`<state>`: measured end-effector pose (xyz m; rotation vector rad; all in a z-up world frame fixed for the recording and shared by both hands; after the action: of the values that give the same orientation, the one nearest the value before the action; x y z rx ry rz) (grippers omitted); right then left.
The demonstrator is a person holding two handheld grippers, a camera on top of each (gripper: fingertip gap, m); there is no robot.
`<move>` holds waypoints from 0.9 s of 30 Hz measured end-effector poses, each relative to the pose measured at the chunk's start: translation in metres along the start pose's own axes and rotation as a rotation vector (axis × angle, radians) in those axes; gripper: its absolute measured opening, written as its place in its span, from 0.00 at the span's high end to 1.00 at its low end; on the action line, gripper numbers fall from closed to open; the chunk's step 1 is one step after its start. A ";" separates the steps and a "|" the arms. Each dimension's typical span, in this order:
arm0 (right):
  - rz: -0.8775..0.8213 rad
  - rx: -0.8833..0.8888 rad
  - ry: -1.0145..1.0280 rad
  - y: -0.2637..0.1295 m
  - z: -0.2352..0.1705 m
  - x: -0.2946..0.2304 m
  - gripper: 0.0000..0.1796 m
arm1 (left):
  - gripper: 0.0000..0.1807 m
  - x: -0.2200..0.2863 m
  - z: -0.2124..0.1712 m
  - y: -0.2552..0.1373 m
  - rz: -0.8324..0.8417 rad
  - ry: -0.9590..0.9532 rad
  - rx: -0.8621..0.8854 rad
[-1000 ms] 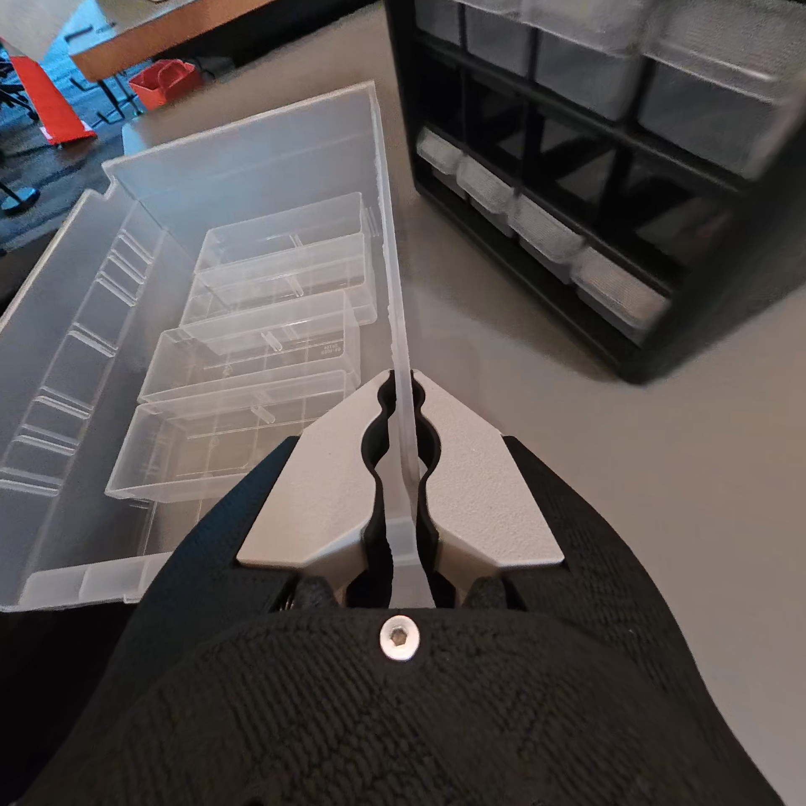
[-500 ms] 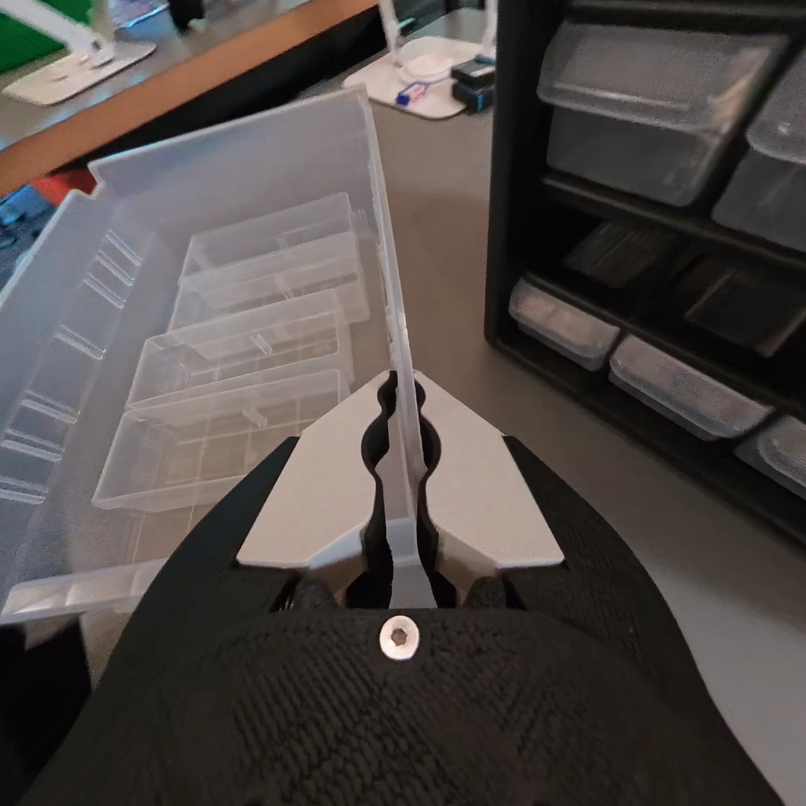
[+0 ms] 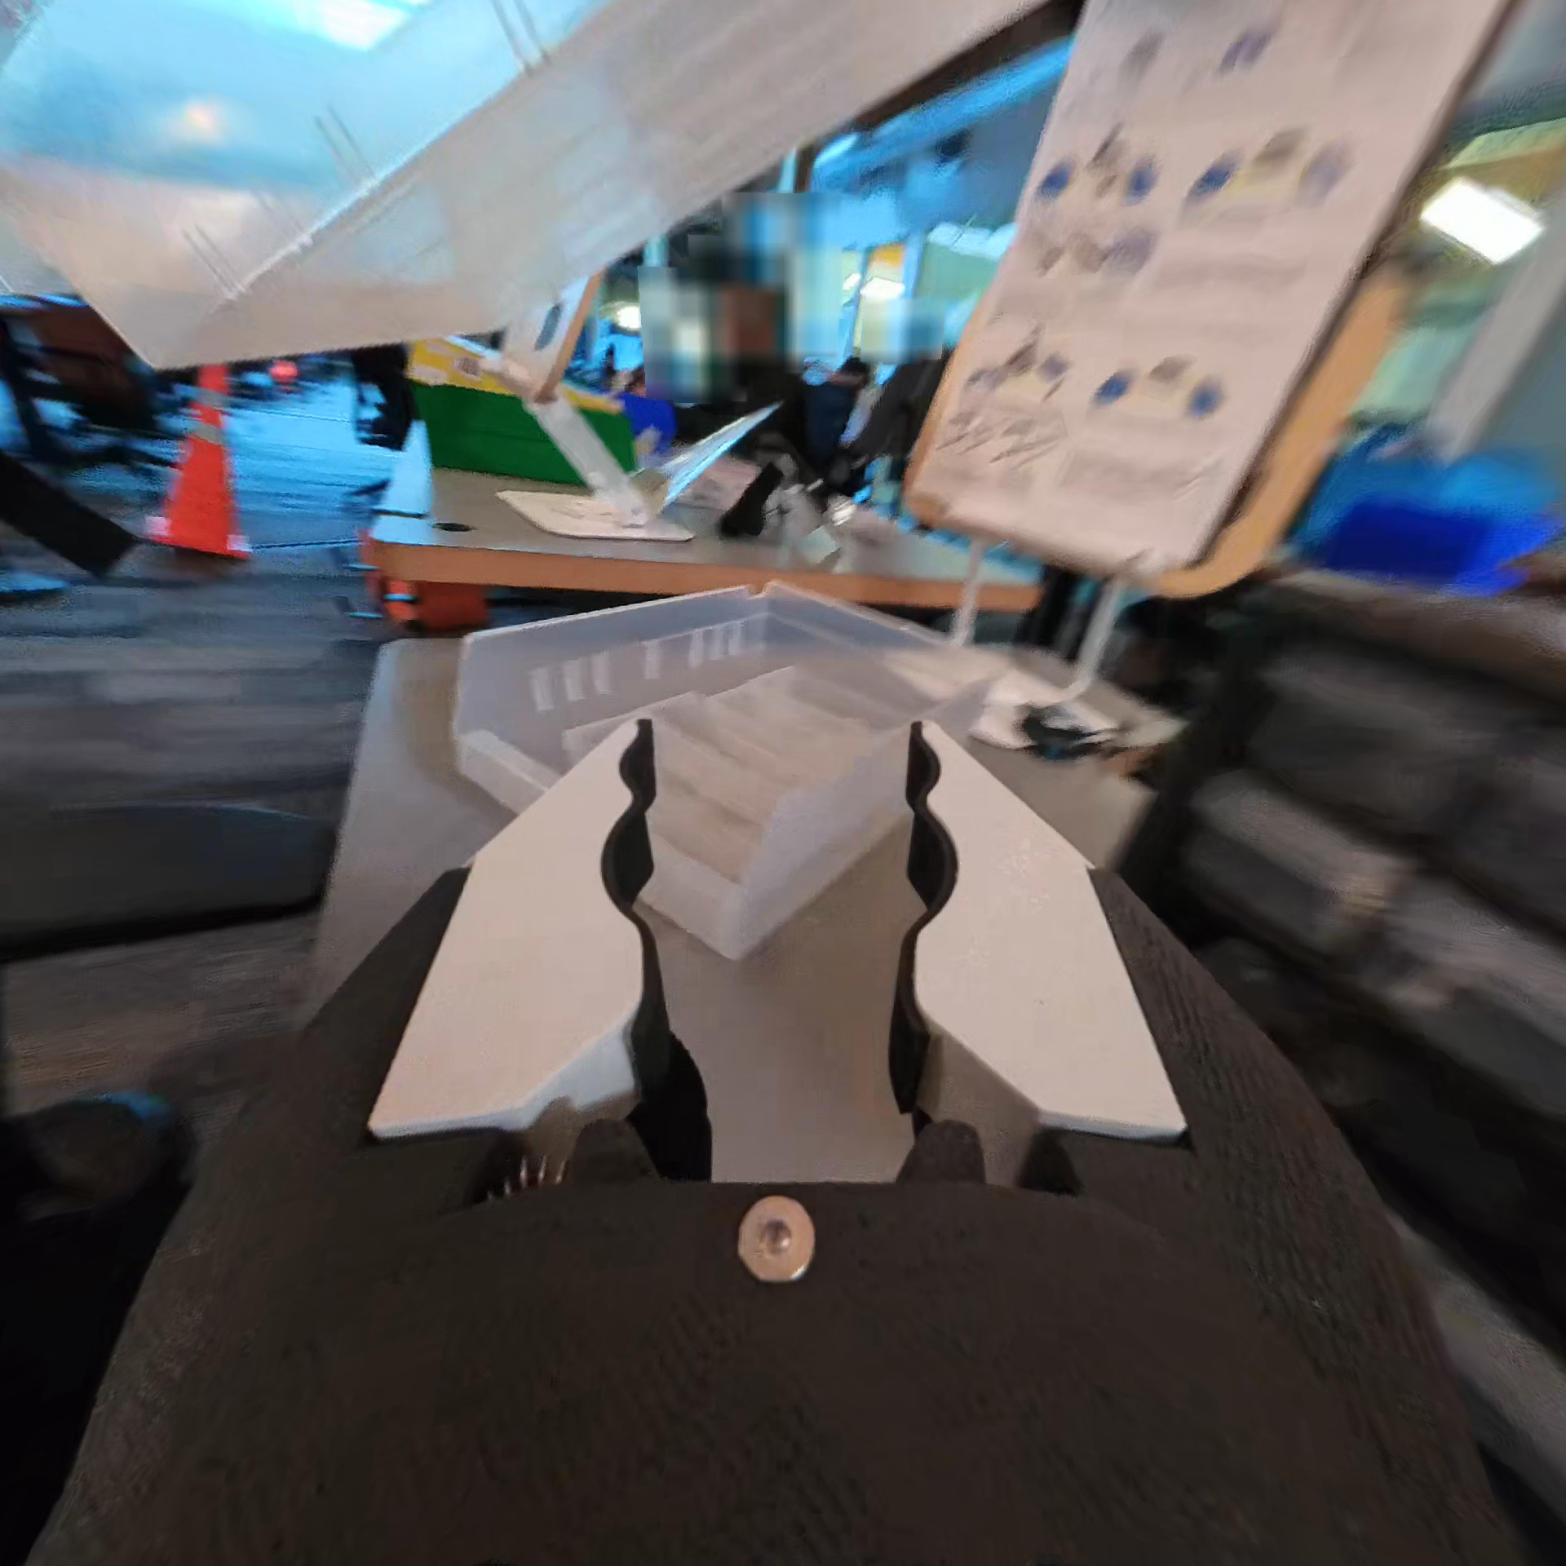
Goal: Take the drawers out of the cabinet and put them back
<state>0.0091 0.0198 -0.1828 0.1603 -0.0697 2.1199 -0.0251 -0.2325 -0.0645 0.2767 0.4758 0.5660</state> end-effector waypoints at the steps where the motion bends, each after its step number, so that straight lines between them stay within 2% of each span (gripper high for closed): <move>1: -0.066 0.018 -0.067 -0.028 0.009 -0.001 0.67 | 0.99 0.013 0.008 0.002 -0.055 -0.018 0.036; 5: -0.531 0.087 -0.231 -0.169 0.029 0.007 0.68 | 0.99 0.076 0.032 0.024 -0.298 -0.070 0.134; 8: -0.818 0.037 -0.183 -0.274 0.024 0.014 0.68 | 0.99 0.129 0.038 0.048 -0.521 -0.118 0.164; 11: -1.149 0.144 -0.155 -0.376 0.027 0.005 0.68 | 0.99 0.189 0.039 0.073 -0.707 -0.179 0.168; 13: -1.333 0.217 -0.149 -0.430 0.026 -0.010 0.69 | 0.99 0.233 0.039 0.088 -0.795 -0.205 0.164; 15: -1.466 0.198 -0.089 -0.472 0.014 -0.020 0.70 | 0.99 0.277 0.038 0.104 -0.863 -0.212 0.156; 18: -1.585 0.248 0.032 -0.515 -0.004 -0.027 0.71 | 0.99 0.341 0.029 0.122 -0.923 -0.247 0.110; 20: -1.619 0.313 0.060 -0.529 -0.010 -0.028 0.71 | 0.99 0.379 0.019 0.134 -0.943 -0.257 0.066; 27: -1.570 0.321 0.055 -0.528 -0.012 -0.020 0.71 | 0.99 0.482 -0.035 0.167 -0.931 -0.224 -0.136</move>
<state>0.4674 0.2819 -0.2048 0.2335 0.3338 0.5505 0.2397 0.1823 -0.2021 -0.0305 0.2991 -0.3392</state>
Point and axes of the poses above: each gripper's, where its closed fingertips meet, y out along the fingers, z out of its top, x = y × z across the jaws, the point moved 6 cm from there along -y, back along the fingers, and after that the axes turned 13 degrees about z, right-handed, at the moved point
